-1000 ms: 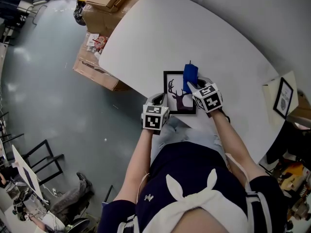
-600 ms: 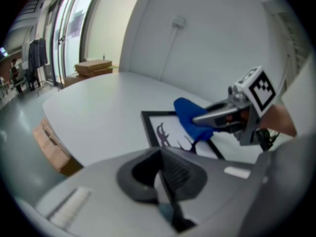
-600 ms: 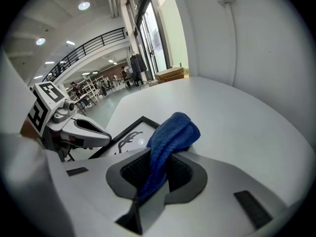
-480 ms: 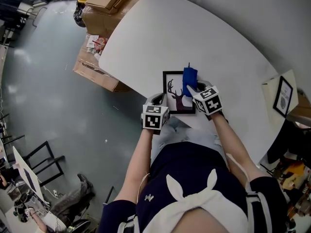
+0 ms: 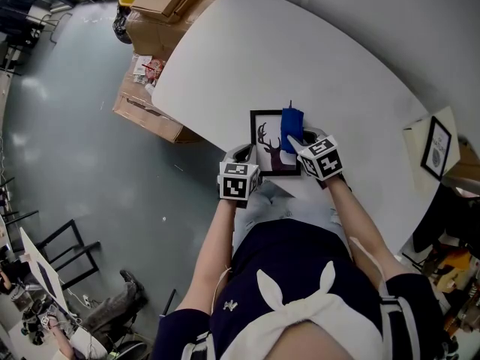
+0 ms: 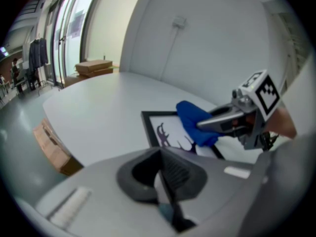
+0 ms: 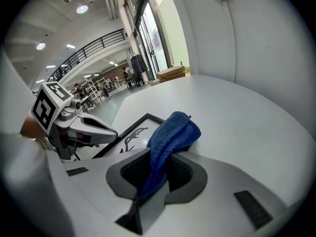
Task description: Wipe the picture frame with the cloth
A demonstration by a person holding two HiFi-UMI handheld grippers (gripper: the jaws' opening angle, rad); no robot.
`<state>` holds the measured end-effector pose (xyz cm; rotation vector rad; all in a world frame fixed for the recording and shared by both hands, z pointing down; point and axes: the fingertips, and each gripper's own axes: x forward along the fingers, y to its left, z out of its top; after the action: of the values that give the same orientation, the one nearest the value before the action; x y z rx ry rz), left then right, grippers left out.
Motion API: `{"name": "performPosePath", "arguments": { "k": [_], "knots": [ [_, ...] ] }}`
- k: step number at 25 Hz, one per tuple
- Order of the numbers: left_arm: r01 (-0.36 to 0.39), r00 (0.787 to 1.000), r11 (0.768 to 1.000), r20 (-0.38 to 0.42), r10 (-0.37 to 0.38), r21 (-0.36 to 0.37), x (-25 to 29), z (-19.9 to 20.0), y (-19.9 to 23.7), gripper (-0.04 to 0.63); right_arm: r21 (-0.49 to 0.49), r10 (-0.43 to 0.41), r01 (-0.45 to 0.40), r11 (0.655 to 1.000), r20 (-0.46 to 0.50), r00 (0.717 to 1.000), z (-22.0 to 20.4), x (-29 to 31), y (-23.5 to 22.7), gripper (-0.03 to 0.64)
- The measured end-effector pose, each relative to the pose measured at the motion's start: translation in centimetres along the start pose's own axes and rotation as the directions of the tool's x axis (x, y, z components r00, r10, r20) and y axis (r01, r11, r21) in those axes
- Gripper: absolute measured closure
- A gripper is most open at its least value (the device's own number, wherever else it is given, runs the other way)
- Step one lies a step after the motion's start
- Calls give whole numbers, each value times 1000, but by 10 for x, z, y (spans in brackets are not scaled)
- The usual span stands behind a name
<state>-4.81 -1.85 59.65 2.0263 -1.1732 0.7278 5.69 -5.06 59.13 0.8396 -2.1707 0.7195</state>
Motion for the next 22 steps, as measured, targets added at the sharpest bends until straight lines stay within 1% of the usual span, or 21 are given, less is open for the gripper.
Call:
{"name": "performPosePath", "arguments": {
  "k": [10, 22],
  "knots": [
    [6, 1000, 1000, -1, -6, 2, 0, 0, 0, 592, 18, 28, -28, 999, -17, 999, -4, 1, 5, 551],
    [19, 1000, 1000, 2, -19, 12, 0, 0, -1, 592, 27, 34, -33, 999, -37, 999, -4, 7, 11, 551]
  ]
}}
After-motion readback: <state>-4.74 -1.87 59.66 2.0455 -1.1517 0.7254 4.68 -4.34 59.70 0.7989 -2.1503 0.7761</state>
